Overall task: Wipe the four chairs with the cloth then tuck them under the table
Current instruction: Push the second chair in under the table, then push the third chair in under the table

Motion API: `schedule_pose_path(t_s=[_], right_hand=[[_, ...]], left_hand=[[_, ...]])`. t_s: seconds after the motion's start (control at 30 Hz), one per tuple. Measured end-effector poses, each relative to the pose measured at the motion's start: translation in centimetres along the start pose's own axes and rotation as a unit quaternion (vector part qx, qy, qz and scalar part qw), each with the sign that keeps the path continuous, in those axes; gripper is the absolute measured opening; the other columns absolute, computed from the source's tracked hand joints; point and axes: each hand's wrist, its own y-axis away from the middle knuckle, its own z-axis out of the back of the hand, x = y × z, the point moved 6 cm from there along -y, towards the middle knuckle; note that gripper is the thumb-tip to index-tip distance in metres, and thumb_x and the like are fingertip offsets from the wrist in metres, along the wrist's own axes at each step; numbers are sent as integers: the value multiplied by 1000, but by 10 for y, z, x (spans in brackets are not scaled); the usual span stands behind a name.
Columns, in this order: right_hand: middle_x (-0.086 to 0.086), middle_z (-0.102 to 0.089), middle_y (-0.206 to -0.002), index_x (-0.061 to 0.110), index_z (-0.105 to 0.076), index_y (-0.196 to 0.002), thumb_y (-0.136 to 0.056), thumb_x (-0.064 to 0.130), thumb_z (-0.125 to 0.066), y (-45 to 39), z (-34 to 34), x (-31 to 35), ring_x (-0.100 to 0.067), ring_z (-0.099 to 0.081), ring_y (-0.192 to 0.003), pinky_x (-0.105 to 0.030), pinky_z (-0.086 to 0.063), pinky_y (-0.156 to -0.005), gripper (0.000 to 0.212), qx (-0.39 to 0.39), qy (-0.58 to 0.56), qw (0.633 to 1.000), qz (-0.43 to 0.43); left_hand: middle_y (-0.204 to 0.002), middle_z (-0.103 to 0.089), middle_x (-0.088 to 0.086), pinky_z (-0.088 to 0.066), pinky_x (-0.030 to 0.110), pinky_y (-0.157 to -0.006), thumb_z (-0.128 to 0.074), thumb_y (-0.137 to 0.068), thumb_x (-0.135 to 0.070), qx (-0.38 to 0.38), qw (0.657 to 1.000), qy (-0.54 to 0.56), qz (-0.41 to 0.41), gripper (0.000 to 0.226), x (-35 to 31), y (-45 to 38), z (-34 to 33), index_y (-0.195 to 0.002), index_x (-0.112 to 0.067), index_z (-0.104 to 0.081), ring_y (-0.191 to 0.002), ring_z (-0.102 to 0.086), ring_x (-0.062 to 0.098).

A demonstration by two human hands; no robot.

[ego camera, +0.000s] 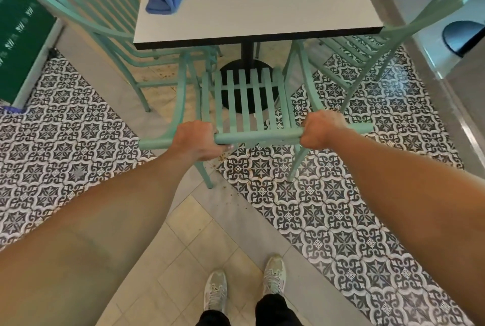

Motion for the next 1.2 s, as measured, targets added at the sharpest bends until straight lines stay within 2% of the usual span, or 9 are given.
schedule_pose_path(t_s=[0.23,0.43,0.53,0.6,0.73,0.8,0.93,1.07,1.2], right_hand=[[4,-55,-71,23,-48,-69,-86,38,-56,-3,2,-13,-8,-50,-63,-22,-37,-50,24,-3,7,1000,-7],[6,-60,-69,25,-65,-83,-83,41,-60,-3,2,-20,-8,-56,-62,-20,-37,-48,16,1,-22,999,-25],[7,-63,-81,30,-66,-102,-78,37,-59,1,-1,-18,-13,-60,-76,-31,-50,-75,26,-42,-49,996,-54],[0,-61,-111,27,-55,-119,-75,34,-63,10,-6,-15,-23,-56,-105,-48,-36,-103,46,-105,-50,990,-84],[-18,-7,-159,18,-7,-151,-77,26,-64,46,-32,-1,-37,-6,-146,-58,3,-113,94,-137,-72,978,-137],[-16,15,-159,20,14,-151,-82,18,-55,68,-46,11,-37,8,-146,-57,0,-114,98,-146,-116,972,-142],[-16,-17,-158,22,-7,-151,-88,26,-55,120,-98,47,-34,-23,-143,-57,-25,-113,80,11,-224,966,-129],[-9,-40,-149,26,-30,-146,-92,49,-49,188,-141,51,-30,-33,-138,-58,-20,-114,62,113,-259,941,-186],[-6,-39,-150,28,-30,-147,-89,68,-41,240,-151,5,-31,-34,-138,-59,-20,-113,72,112,-296,910,-268]], left_hand=[[-64,-51,-5,-36,27,-56,-51,-76,-80,-13,1000,2,-13,55,-12,-9,6,-70,-26,-56,-66,-53,16],[-66,-55,-5,-37,26,-54,-50,-75,-81,-13,1000,13,-4,60,-15,-10,4,-77,-23,-65,-65,-55,15],[-83,-64,-4,-42,29,-64,-50,-78,-77,-32,999,26,-2,56,-14,-6,2,-101,-29,-68,-78,-60,18],[-109,-66,0,-44,41,-89,-49,-80,-76,-57,998,20,-8,64,-17,-3,0,-121,-28,-60,-98,-60,23],[-148,-34,14,-14,65,-111,-55,-84,-66,-120,992,12,29,83,-25,15,-4,-146,-18,-29,-137,-30,34],[-158,-11,20,-3,66,-113,-59,-84,-53,-121,992,24,18,94,-40,37,-14,-154,-15,-9,-146,-9,39],[-160,18,18,9,60,-116,-54,-90,-46,-3,995,49,-88,95,-89,94,-56,-155,-17,9,-147,16,37],[-163,-3,10,-8,55,-118,-48,-91,-56,198,963,-20,-183,84,-134,126,-100,-156,-21,-8,-149,-1,32],[-158,-26,12,-21,56,-114,-49,-90,-61,210,943,-44,-253,76,-191,120,-81,-151,-20,-28,-145,-19,34]])
